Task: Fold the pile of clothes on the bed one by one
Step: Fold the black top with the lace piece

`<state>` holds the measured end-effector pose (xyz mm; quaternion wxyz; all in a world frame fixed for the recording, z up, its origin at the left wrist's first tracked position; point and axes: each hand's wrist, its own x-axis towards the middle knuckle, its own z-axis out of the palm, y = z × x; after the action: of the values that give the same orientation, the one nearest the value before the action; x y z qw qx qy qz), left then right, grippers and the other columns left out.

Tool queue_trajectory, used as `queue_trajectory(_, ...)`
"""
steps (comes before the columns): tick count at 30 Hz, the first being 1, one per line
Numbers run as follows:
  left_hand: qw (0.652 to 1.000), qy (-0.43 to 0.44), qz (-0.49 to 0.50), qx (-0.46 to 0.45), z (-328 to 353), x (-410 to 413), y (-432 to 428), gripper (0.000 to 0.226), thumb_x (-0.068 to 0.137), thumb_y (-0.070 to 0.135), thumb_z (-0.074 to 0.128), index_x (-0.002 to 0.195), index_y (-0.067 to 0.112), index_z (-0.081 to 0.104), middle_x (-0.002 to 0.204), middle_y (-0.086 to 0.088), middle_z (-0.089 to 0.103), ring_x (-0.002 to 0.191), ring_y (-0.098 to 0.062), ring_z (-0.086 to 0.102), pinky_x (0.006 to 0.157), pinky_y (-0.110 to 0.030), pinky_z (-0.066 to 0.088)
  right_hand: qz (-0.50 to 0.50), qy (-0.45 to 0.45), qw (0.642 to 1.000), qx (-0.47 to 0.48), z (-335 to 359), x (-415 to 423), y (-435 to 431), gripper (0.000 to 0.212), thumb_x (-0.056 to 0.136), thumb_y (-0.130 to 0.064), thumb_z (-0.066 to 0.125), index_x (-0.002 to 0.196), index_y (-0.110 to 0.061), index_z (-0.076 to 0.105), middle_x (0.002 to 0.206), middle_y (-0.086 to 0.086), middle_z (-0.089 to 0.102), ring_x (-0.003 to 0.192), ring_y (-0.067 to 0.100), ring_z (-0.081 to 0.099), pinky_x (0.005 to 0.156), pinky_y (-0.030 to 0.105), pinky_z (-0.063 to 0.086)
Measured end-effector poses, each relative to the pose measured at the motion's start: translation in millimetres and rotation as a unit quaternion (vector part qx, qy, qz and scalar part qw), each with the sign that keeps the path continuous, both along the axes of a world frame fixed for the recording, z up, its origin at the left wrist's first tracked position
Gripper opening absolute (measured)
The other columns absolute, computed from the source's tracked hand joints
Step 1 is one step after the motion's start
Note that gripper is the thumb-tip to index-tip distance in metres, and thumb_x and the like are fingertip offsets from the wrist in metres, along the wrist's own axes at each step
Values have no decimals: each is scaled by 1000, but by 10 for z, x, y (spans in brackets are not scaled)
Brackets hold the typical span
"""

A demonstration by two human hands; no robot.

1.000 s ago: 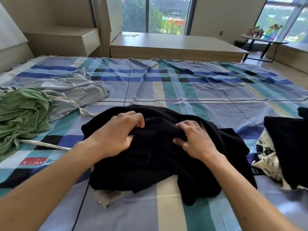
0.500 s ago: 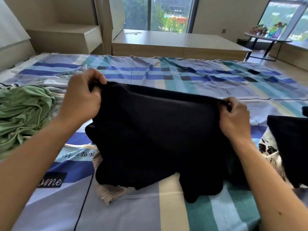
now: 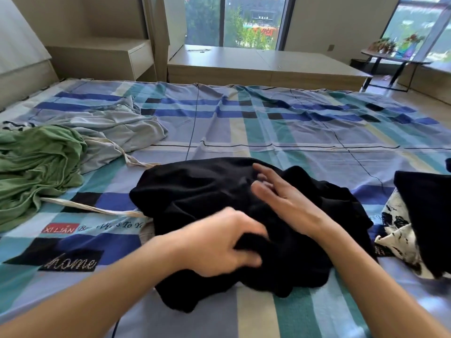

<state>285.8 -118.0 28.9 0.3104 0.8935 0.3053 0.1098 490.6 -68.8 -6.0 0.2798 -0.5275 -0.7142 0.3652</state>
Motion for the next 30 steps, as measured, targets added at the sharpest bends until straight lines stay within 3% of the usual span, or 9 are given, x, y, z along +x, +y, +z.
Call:
queue_trajectory(3,988,-62,-12,-138,118,-60,69,18,95,21,68,112,15,72,97,-1,76,83,-11,69,81,-26,53,18,-242,968,-64,-102,-6,-22,99,52,-83,60,141,-41,45,134,-4,57,126,15,52,109,35,42)
queue_trajectory(6,933,-247,252,-70,178,-454,564,11,99,13,61,101,14,71,92,-6,76,82,-16,68,78,-27,50,18,-292,955,-48,-178,12,-28,37,67,-43,73,102,-38,62,103,-8,68,99,16,64,88,36,53)
queue_trajectory(10,835,-31,549,-2,-376,-1230,1126,29,94,33,66,115,14,62,115,-8,65,106,-29,62,92,-36,48,8,-189,981,-43,21,187,63,21,63,-22,68,82,-33,69,76,-8,72,74,10,67,70,28,53)
queue_trajectory(13,811,0,550,-198,-781,-1351,1119,46,104,45,45,124,5,57,108,-10,58,81,-22,55,69,-32,40,-154,-184,969,60,219,492,120,20,69,-13,68,83,-25,72,75,-1,71,75,22,67,70,34,52)
queue_trajectory(16,758,-179,541,-317,-804,-1305,1077,52,106,51,29,124,9,53,94,-11,60,65,-18,49,59,-30,36,-393,-293,863,126,330,845,138,34,72,-8,66,101,-23,74,99,16,70,101,40,63,93,51,48)
queue_trajectory(21,865,-102,404,-280,-829,-967,899,33,92,35,70,120,19,61,108,5,69,93,-6,66,80,-21,51,-385,-230,863,232,316,726,46,49,77,-1,61,123,-20,61,123,16,50,121,39,46,103,58,38)
queue_trajectory(24,893,-104,353,-257,-771,-622,741,47,81,27,83,121,24,58,112,10,69,101,-5,66,79,-14,50,-157,-143,937,277,192,110,-112,61,78,-30,68,137,-23,52,137,5,49,132,26,45,114,46,34)
queue_trajectory(27,916,-164,295,-218,-583,-369,668,42,83,27,82,121,18,66,111,5,74,107,-11,69,90,-23,55,30,-259,948,184,-59,-341,-200,102,71,-61,70,156,-39,19,162,-5,24,152,14,15,124,49,10)
queue_trajectory(30,910,-237,234,-247,-200,-317,639,40,86,38,76,117,15,68,107,-1,75,98,-13,71,87,-26,56,9,-216,963,161,-212,-340,-81,88,74,-46,75,150,-33,33,139,-1,55,133,18,47,115,44,33)
